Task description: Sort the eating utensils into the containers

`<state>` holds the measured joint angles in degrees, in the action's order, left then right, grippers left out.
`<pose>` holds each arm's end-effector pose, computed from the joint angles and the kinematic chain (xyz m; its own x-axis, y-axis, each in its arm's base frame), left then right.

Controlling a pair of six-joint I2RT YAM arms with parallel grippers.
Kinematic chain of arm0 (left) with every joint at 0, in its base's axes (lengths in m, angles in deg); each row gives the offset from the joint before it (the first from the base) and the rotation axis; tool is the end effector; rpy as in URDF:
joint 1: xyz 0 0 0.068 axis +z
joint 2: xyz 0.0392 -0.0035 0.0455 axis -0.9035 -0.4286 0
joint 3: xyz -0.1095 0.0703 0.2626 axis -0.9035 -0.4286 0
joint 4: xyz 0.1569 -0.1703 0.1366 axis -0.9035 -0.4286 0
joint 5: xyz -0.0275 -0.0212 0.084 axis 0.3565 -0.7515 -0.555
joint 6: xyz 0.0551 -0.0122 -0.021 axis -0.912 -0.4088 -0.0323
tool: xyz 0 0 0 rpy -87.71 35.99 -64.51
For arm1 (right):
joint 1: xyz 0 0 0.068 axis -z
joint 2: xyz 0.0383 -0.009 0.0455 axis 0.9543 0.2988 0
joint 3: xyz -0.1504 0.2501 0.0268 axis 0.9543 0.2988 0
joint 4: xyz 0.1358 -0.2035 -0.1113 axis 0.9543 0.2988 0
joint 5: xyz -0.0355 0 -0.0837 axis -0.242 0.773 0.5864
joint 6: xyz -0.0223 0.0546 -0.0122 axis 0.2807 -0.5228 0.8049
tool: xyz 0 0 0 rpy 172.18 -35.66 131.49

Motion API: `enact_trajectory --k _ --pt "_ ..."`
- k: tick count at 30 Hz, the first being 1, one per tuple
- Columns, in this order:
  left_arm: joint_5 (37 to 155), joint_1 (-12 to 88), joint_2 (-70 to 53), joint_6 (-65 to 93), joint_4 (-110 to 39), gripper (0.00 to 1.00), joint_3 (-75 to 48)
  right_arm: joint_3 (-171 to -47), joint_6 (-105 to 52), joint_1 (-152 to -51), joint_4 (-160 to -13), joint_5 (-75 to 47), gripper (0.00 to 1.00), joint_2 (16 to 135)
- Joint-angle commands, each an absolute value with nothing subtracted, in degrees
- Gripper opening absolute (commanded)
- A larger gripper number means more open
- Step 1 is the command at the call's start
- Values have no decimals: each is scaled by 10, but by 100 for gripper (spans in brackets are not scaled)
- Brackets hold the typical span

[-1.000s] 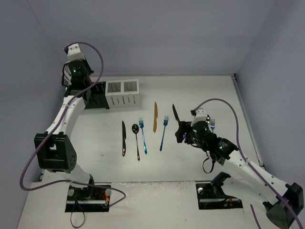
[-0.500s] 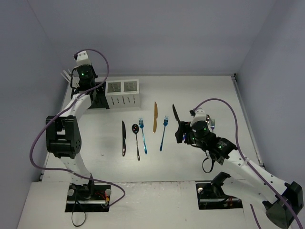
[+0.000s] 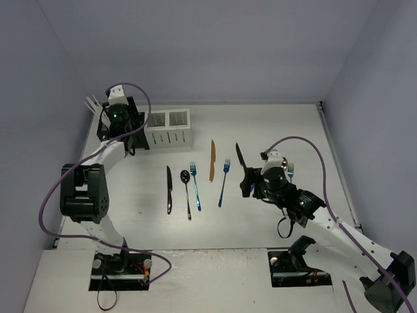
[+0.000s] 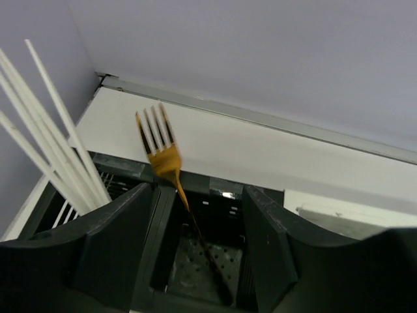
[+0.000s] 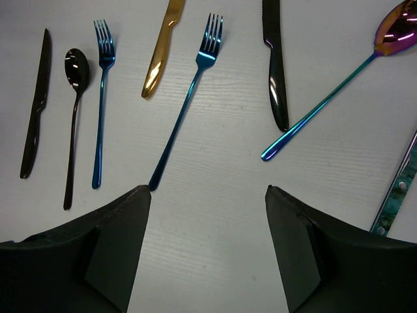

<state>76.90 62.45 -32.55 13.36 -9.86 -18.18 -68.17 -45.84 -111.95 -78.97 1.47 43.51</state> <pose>0.4313 -0.0080 0.3008 -0.0446 -0.1872 -0.9813 -0.1624 0.9706 -0.1778 0.1601 0.1233 0.2802 -0.4977 0.1602 -0.8524 -0.3447 0.8653 0.3639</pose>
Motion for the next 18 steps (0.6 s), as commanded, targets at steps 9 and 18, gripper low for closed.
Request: enact_trajectory --k 9,18 --pt "713 428 -75 286 -464 56 -142 -693 -471 -1116 -809 21 68 420" --pt "761 268 -177 428 -653 56 -135 -693 -486 -1116 -805 16 68 410"
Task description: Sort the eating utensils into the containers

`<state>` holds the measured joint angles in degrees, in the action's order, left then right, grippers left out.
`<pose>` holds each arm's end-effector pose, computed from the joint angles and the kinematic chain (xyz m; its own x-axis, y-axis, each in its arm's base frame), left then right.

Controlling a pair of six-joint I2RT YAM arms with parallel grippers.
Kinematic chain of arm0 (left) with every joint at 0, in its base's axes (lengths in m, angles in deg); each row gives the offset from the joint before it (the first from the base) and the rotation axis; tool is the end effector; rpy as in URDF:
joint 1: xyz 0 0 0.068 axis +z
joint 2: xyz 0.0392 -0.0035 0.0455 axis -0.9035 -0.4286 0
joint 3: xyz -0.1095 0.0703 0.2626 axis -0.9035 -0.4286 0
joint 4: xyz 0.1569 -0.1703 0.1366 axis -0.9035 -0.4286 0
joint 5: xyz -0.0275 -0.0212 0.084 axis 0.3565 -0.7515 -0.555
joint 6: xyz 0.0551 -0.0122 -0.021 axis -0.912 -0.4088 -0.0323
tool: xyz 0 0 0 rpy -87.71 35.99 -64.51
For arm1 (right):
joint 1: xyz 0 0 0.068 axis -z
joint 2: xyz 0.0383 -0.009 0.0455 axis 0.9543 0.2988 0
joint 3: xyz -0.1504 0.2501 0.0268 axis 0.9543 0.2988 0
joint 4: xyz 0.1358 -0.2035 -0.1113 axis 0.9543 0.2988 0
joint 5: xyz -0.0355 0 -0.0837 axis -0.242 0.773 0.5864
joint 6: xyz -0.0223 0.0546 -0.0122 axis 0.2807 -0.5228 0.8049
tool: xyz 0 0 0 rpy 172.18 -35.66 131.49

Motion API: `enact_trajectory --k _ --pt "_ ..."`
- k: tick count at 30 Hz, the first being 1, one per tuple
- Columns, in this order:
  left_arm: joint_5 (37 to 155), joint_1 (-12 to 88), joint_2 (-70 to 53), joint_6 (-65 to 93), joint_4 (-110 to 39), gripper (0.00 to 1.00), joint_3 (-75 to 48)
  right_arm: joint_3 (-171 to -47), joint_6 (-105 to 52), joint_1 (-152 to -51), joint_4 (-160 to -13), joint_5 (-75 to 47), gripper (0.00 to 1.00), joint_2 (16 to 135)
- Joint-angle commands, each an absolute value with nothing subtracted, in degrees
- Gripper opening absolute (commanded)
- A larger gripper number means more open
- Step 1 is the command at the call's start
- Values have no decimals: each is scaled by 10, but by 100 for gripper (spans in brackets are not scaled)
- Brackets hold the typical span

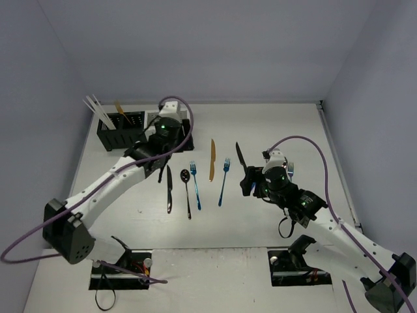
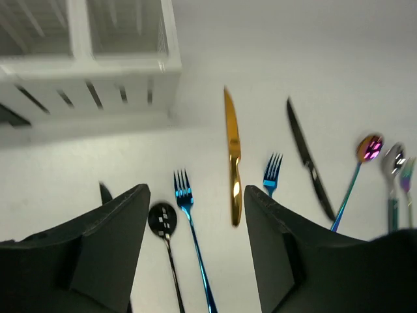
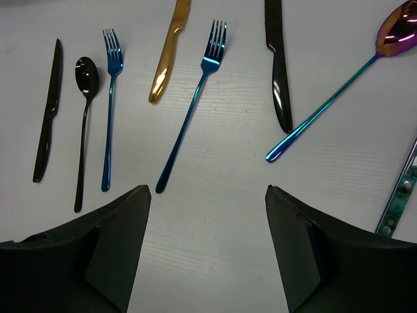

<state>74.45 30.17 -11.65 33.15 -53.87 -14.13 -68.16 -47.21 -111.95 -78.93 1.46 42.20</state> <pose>0.2788 -0.1789 0.3733 -0.4736 -0.2806 -0.8349 0.1550 0.9066 -0.3926 0.1571 0.1208 0.2842 -0.4915 0.1926 -0.8493 -0.3394 0.8558 0.3905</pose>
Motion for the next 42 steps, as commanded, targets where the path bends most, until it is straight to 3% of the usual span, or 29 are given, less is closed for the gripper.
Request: enact_trajectory --k 1,12,22,29,31,37,42 --pt "769 261 -188 442 -655 56 -138 -692 -487 -1116 -804 16 68 409" --pt "793 231 -342 509 -657 37 -130 -685 -495 -1116 -795 13 68 394" --pt "796 231 -407 520 -660 29 -116 -672 -497 -1116 -789 17 68 382" --pt "800 231 -435 517 -659 6 -102 -673 -494 -1116 -789 20 68 381" --pt "800 231 -432 511 -660 1 -95 -672 -494 -1116 -789 20 68 382" --pt "785 231 -361 464 -661 0 -55 -673 -490 -1116 -788 20 68 380" --pt "679 238 -243 381 -639 0 -26 -679 -487 -1117 -788 19 68 389"
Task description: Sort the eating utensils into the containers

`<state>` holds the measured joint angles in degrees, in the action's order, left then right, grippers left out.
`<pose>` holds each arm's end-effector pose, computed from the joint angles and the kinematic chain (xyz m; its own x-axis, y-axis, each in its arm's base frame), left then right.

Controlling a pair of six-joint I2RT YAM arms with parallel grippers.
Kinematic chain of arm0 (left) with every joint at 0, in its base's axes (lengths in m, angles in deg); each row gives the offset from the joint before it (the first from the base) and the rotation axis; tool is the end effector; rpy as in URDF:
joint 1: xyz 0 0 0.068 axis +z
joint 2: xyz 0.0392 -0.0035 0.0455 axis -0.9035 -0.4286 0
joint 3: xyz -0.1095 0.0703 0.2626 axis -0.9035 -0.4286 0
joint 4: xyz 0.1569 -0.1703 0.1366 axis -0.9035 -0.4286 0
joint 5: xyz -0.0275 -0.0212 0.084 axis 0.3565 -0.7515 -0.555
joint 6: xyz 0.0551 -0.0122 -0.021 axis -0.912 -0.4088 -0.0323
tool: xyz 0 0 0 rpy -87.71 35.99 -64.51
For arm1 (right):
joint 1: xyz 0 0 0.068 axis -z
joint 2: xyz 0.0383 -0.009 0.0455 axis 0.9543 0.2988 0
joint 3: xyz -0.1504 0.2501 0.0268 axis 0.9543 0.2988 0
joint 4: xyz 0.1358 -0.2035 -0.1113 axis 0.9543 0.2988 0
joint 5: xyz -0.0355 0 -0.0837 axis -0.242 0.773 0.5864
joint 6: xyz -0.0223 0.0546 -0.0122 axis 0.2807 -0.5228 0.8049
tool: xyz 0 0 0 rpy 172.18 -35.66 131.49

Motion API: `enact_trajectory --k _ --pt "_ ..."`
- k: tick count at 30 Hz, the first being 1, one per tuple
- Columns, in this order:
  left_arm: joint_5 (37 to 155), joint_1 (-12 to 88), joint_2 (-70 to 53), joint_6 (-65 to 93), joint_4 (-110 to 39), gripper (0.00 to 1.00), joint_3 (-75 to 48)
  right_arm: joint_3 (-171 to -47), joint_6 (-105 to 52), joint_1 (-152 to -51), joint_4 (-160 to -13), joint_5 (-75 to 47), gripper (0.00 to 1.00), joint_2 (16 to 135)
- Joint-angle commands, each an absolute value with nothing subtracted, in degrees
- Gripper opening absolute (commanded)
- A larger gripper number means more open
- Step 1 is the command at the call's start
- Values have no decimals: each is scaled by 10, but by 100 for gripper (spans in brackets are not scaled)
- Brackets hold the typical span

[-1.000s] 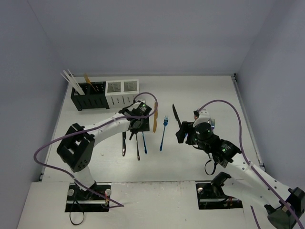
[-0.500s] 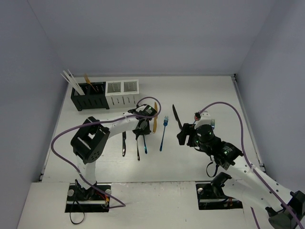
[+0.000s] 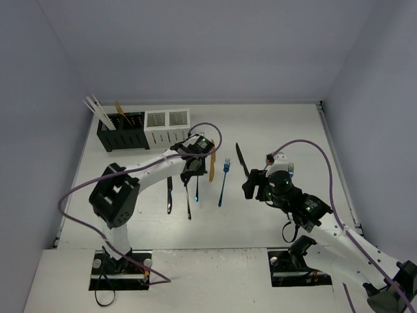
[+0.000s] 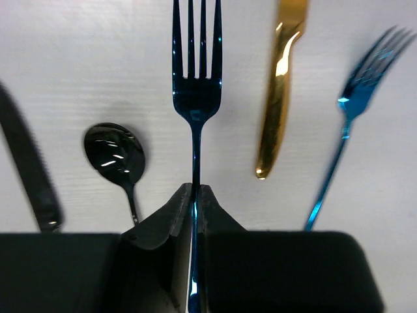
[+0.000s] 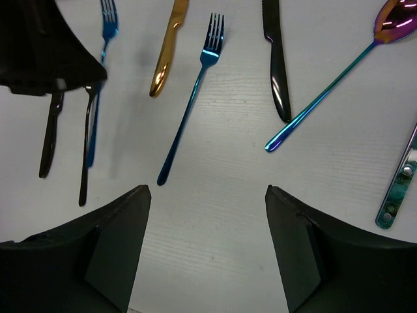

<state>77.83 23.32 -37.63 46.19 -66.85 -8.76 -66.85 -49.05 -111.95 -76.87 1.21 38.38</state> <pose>0.3120 -0.2639 0.2242 -0.8554 -0.1577 -0.4933 -0.0193 0.9616 -0.2739 0.1465 0.1124 0.2832 -0.4988 0.2231 -0.8375 -0.3290 0.8452 0.4211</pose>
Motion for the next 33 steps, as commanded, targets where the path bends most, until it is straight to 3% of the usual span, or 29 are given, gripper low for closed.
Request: enact_trajectory --k 1,5,8,15,25,33 --pt "647 245 -225 354 -624 0 -24 -681 -484 -1116 -788 19 68 392" --pt "617 308 -150 282 -520 0 -68 -686 -474 -1116 -788 22 68 401" --pt "660 420 -120 243 -399 0 -107 -689 -469 -1116 -788 23 68 405" --pt "751 584 -202 215 -236 0 -65 -696 -453 -1116 -788 21 69 421" --pt "781 662 -326 189 -102 0 -21 -701 -436 -1116 -789 12 69 430" --pt "827 662 -368 180 -63 5 -51 -700 -437 -1116 -788 11 69 436"
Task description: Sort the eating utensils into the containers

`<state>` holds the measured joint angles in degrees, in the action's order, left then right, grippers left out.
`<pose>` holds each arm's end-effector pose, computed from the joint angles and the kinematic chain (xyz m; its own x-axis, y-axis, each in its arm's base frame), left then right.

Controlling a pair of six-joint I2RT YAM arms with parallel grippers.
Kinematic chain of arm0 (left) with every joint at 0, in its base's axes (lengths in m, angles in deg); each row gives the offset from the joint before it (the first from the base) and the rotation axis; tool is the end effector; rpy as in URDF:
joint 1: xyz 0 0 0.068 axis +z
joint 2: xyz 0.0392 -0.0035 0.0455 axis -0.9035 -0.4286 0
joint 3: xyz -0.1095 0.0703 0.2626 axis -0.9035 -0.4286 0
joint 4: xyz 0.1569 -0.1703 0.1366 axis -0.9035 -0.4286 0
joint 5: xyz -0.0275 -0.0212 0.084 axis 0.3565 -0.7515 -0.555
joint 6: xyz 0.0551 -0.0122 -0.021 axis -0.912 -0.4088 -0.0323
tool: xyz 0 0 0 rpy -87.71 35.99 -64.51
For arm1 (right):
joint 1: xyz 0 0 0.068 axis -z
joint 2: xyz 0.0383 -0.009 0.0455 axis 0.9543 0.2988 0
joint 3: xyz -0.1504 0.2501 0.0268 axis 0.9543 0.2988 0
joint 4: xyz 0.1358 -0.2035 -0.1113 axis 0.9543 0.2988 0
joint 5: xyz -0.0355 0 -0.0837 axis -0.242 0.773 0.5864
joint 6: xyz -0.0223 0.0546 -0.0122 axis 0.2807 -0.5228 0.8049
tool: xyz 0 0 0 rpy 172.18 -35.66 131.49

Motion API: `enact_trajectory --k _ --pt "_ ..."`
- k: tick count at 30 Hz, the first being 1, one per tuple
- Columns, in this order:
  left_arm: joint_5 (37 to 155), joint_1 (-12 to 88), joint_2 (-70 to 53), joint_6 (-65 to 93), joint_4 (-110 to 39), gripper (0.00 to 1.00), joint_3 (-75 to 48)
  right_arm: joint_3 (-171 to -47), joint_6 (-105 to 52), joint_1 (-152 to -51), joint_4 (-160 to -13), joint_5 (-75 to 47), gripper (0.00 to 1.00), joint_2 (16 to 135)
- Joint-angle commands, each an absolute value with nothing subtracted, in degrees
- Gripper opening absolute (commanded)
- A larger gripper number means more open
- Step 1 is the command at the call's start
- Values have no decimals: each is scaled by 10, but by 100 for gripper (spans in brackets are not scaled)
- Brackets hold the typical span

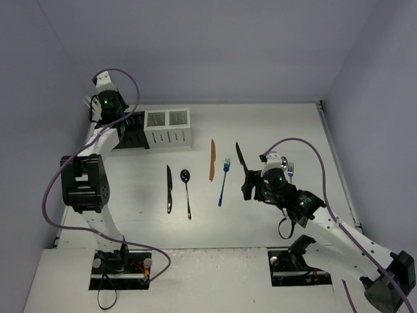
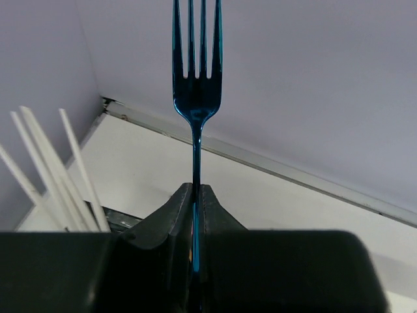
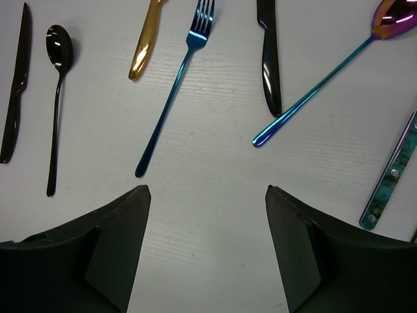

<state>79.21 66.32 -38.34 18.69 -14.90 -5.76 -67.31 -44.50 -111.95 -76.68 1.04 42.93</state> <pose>0.4676 0.0204 0.3266 0.0049 -0.2793 -0.9602 -0.1841 0.9435 -0.2754 0.1566 0.1209 0.2722 -0.5216 0.1142 -0.8455 -0.3498 0.8752 0.3340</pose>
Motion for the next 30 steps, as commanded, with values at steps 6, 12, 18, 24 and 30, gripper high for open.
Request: enact_trajectory --k 6,12,18,24,30 --pt "831 655 -330 192 -50 33 -92 -700 -439 -1116 -789 11 69 434" --pt "805 615 -236 177 -79 54 -111 -708 -438 -1116 -789 13 69 434" --pt "794 487 -154 181 -308 60 -71 -715 -451 -1116 -787 31 69 429" --pt "819 337 -155 232 -525 61 -38 -705 -476 -1116 -784 46 69 412" --pt "851 241 -207 295 -583 60 -50 -689 -498 -1116 -780 68 68 357"
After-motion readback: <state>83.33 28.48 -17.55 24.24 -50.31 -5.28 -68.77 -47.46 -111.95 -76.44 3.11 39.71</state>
